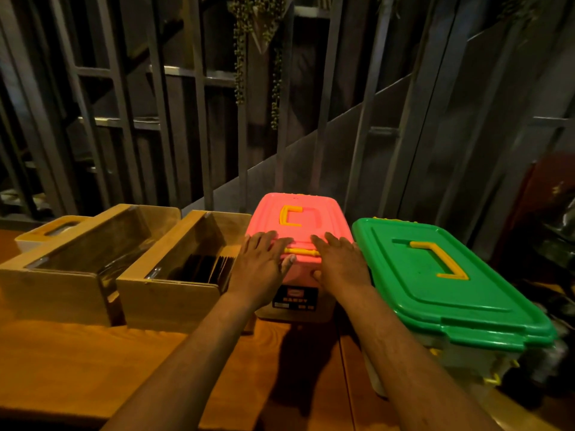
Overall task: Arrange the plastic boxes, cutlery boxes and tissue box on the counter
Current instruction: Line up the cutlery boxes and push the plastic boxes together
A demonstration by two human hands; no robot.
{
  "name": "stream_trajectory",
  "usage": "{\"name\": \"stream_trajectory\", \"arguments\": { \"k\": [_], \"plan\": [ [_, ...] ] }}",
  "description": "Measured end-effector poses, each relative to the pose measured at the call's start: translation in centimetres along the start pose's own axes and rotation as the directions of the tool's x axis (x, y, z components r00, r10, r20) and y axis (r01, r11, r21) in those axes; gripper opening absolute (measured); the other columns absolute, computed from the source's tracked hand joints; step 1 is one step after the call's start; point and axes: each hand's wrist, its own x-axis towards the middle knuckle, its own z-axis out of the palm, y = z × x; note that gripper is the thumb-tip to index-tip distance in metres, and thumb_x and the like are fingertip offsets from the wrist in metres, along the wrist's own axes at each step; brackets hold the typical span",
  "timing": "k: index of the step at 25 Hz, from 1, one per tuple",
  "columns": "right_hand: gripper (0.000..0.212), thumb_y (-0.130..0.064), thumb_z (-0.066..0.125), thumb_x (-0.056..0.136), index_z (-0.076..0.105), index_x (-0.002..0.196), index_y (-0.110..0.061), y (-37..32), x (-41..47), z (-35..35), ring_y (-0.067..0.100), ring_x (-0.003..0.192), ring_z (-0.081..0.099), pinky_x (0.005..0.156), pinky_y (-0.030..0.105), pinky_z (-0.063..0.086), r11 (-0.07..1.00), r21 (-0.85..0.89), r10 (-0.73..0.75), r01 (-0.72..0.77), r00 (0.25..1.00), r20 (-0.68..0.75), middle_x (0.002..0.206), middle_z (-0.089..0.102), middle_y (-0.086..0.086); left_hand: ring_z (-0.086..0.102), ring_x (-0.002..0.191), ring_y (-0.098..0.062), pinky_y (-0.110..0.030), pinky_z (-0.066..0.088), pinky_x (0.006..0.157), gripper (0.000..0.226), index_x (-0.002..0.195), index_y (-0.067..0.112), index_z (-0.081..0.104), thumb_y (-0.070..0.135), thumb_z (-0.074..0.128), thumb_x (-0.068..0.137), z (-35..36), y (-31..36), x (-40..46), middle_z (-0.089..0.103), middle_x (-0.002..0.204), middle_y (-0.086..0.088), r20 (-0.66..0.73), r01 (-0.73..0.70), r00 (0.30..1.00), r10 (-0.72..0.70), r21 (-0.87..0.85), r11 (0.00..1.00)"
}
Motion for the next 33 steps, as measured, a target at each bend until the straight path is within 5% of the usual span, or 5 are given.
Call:
{"name": "stream_trajectory", "arguments": {
  "k": [10,18,23,26,33],
  "plan": [
    [0.078,-0.052,0.058,0.085,0.020,0.150,-0.032,0.6,-0.9,-2.1,0.030,0.141,0.031,0.113,0.050,0.030,0.999,0.037,-0.010,0.006,0.993,0.116,0.158,0.028,0.004,0.034,0.134,-0.028,-0.049,0.026,0.113,0.048,0.140,0.031,0.037,0.053,0.028,0.097,-1.0,0.6,0.2,0.042,0.147,-0.005,0.093,0.005,0.996,-0.009,0.045,0.999],
    [0.052,-0.052,0.054,0.088,0.047,0.138,-0.037,7.9,-10.2,-5.2,0.017,0.137,0.041,0.111,0.051,0.031,0.974,0.227,0.051,0.006,0.968,-0.244,0.145,0.050,-0.005,0.058,0.105,-0.025,-0.044,0.046,0.088,0.032,0.111,0.027,0.063,0.042,0.046,0.088,-4.9,10.9,-3.9,0.067,0.111,0.000,-0.097,-0.095,0.992,0.082,-0.146,0.985],
    [0.055,-0.062,0.060,0.079,0.059,0.126,-0.033,16.9,-16.1,-6.8,0.019,0.124,0.055,0.103,0.043,0.041,0.964,0.262,0.123,-0.039,0.942,-0.311,0.132,0.062,-0.004,0.053,0.116,-0.020,-0.038,0.043,0.098,0.043,0.124,0.029,0.059,0.048,0.038,0.092,-3.1,18.8,-4.8,0.061,0.123,0.000,-0.107,-0.131,0.989,0.105,-0.271,0.954],
    [0.070,-0.072,0.062,0.071,0.055,0.131,-0.035,20.8,-19.1,-6.5,0.013,0.130,0.047,0.101,0.026,0.031,0.962,0.266,0.110,-0.058,0.976,-0.186,0.140,0.054,-0.008,0.046,0.127,-0.020,-0.037,0.038,0.106,0.051,0.129,0.033,0.055,0.058,0.031,0.092,-1.5,22.7,-6.0,0.055,0.134,-0.001,-0.046,-0.092,0.995,0.083,-0.250,0.964],
    [0.069,-0.045,0.073,0.078,0.044,0.140,-0.037,23.9,-20.0,-3.1,0.017,0.145,0.019,0.118,0.035,0.018,0.903,0.408,-0.031,0.134,0.968,-0.249,0.151,0.038,-0.008,0.036,0.135,-0.022,-0.040,0.029,0.114,0.057,0.132,0.037,0.049,0.068,0.027,0.090,0.1,25.2,-7.5,0.049,0.139,0.001,-0.076,-0.024,0.997,0.016,-0.109,0.994]
  ]
}}
